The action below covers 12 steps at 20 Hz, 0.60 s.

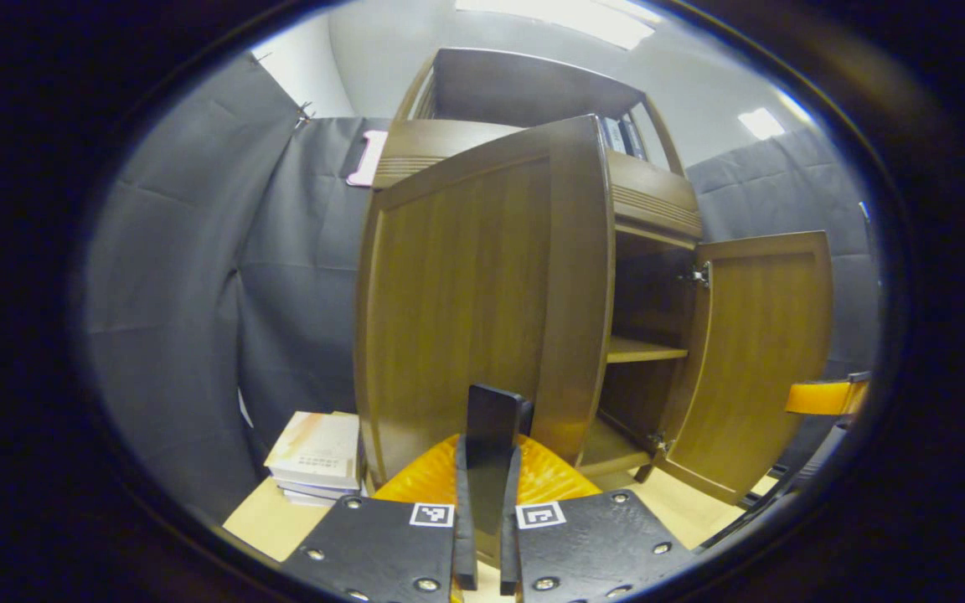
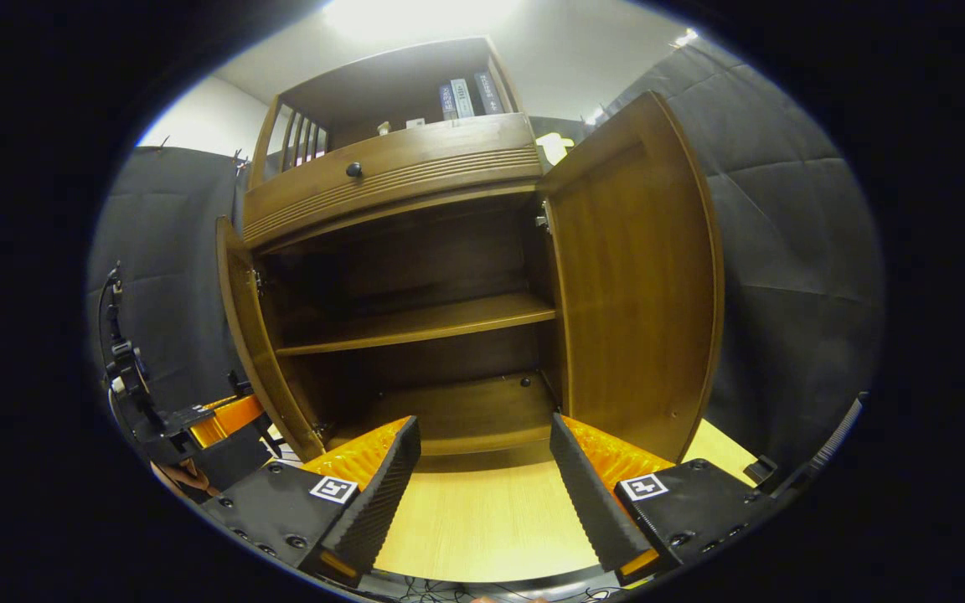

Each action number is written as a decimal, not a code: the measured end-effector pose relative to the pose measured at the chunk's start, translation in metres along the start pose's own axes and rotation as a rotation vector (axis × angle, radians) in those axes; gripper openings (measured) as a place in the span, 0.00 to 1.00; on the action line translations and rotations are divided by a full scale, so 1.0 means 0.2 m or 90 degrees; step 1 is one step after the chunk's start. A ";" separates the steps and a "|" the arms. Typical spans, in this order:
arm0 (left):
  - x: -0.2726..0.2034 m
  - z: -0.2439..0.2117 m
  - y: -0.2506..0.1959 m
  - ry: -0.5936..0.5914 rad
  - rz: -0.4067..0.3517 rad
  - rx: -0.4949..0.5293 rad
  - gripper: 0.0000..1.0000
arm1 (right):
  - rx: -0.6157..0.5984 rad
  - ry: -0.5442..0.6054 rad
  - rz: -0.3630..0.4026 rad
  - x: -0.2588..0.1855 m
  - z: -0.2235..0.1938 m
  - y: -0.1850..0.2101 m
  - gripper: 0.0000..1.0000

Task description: Open the right door of the double-door shoe cabinet with the right hand, and open the left door with the left hand.

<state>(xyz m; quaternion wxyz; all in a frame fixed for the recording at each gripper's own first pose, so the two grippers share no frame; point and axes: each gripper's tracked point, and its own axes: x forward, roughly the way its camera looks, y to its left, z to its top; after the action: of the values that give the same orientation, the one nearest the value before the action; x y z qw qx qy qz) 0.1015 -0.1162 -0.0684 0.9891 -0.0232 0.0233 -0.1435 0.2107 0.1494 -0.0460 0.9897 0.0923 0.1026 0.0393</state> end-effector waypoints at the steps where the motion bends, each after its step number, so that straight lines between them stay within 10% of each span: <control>1: -0.02 0.01 0.03 -0.003 0.005 0.000 0.11 | -0.001 0.002 0.007 0.01 0.00 0.01 0.93; 12: -0.25 0.01 0.46 -0.031 0.055 0.007 0.02 | -0.020 0.001 0.050 0.10 0.03 0.12 0.98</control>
<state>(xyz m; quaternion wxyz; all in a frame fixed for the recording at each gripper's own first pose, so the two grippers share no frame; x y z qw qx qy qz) 0.0809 -0.0134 -0.0691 0.9948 -0.0205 -0.0002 -0.0998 0.2306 0.1745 -0.0393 0.9886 0.0805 0.0992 0.0795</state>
